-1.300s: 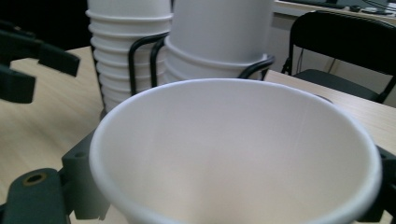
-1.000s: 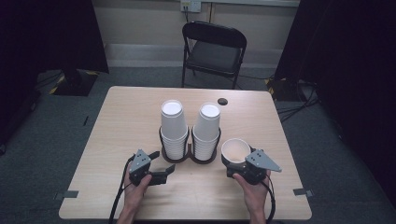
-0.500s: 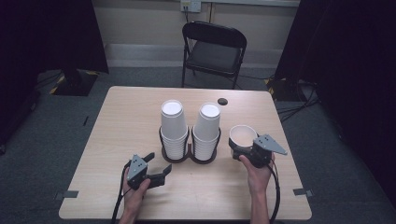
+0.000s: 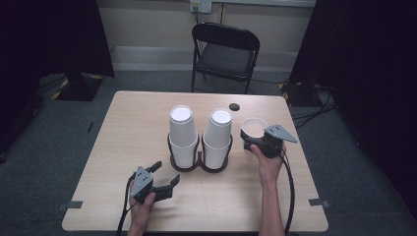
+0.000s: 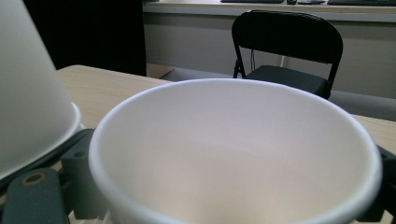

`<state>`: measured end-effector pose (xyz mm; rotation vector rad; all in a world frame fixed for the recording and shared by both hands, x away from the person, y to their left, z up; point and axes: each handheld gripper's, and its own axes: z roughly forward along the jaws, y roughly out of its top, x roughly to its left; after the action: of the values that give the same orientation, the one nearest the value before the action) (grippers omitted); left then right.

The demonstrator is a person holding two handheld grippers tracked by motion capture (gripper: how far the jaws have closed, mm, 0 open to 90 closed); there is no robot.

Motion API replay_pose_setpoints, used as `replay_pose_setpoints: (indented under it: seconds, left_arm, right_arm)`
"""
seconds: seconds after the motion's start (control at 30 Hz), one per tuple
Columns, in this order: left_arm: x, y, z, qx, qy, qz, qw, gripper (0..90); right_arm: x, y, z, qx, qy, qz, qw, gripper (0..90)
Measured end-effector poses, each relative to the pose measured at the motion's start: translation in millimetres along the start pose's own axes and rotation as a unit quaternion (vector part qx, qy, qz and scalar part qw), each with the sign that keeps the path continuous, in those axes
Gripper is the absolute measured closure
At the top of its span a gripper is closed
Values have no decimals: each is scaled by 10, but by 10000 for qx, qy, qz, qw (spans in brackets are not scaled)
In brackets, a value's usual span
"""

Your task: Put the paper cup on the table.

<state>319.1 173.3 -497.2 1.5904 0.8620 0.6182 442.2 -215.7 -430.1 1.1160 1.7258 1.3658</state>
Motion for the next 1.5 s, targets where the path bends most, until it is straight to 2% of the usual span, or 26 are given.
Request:
replay_pose_setpoints:
  seconds: [0.1,0.13,0.23,0.33,0.43,0.6,0.63,0.7,0.93,1.03,1.17,1.5]
  left_arm:
    - [-10,-6,-11,-67,7,24,10000,161]
    - [-15,-8,-16,-76,17,79,9999,161]
    - [-20,-7,-12,-79,5,72,9999,161]
    - [-29,-4,-14,-49,91,161,9998,161]
    - [-34,-3,-8,-30,54,191,9998,161]
    - [-31,-5,-10,-41,56,133,9999,161]
    - [-32,-4,-9,-33,57,174,9998,161]
    - [-44,0,-5,11,92,276,9996,161]
    - [-46,-2,-5,-13,71,229,9997,162]
    - [-57,-3,-2,-11,81,244,9997,162]
    - [-58,-2,1,-7,72,286,9996,162]
    - [-55,-6,-14,-55,50,299,9995,163]
  right_arm:
    - [-12,-53,79,-18,-3,70,10000,102]
    - [-17,-65,93,8,-10,62,10000,101]
    - [-19,-121,161,136,-17,89,9999,100]
    - [-10,-163,207,191,-2,61,9998,99]
    - [-2,-204,249,274,18,75,9996,98]
    - [21,-258,288,375,63,61,9993,99]
    - [19,-276,293,385,56,85,9992,99]
    - [16,-300,297,395,38,98,9992,98]
    - [79,-307,262,506,17,-10,9987,93]
    - [78,-352,222,510,26,51,9987,96]
    - [36,-386,204,629,100,154,9979,103]
    - [65,-444,214,949,22,50,9955,128]
